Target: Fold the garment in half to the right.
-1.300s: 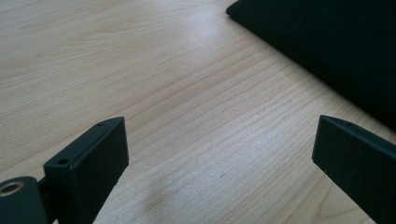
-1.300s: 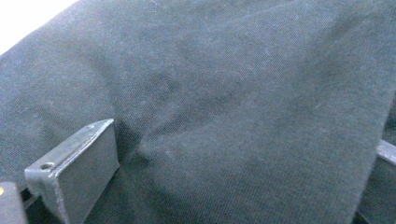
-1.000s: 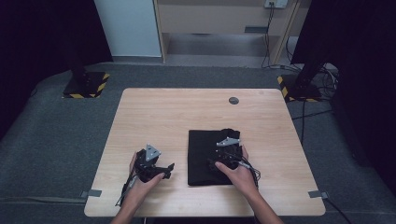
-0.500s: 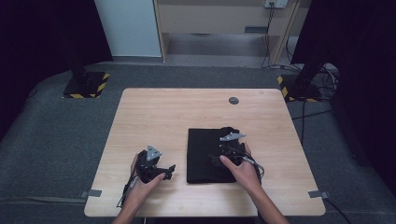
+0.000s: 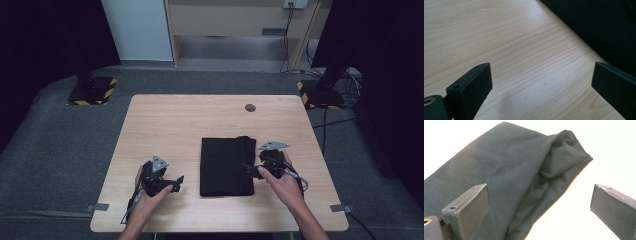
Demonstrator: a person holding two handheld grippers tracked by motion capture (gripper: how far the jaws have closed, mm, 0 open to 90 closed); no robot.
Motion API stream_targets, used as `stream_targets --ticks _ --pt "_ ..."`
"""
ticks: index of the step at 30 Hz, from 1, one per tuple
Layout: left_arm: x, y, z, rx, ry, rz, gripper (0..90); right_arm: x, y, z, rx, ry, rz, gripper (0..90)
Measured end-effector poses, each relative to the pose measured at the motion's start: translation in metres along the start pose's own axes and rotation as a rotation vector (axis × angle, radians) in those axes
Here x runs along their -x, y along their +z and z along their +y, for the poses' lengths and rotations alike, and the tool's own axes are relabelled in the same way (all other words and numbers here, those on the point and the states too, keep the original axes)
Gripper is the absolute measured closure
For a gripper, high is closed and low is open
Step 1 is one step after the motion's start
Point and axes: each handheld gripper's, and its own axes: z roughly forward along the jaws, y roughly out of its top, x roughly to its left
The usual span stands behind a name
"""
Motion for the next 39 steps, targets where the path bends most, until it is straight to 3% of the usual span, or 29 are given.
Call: stream_targets --ticks 15,24,30,36,39 --pt "-0.010 -0.013 -0.006 -0.001 -0.015 0.024 2.9 0.037 -0.028 -0.040 0.036 0.088 -0.055 2.4" --pt "-0.013 -0.014 -0.011 -0.030 -0.018 0.035 3.0 0.057 -0.046 -0.064 0.041 0.147 -0.095 2.4" --pt "-0.013 -0.012 -0.014 -0.059 -0.018 0.030 2.9 0.058 -0.050 -0.079 0.024 0.159 -0.092 2.4" --pt "-0.010 -0.011 -0.020 -0.117 -0.002 0.021 2.9 0.055 -0.047 -0.092 -0.025 0.155 -0.088 2.4" --pt "-0.013 -0.009 -0.021 -0.117 -0.004 0.032 2.8 0.056 -0.045 -0.094 -0.023 0.167 -0.094 2.4"
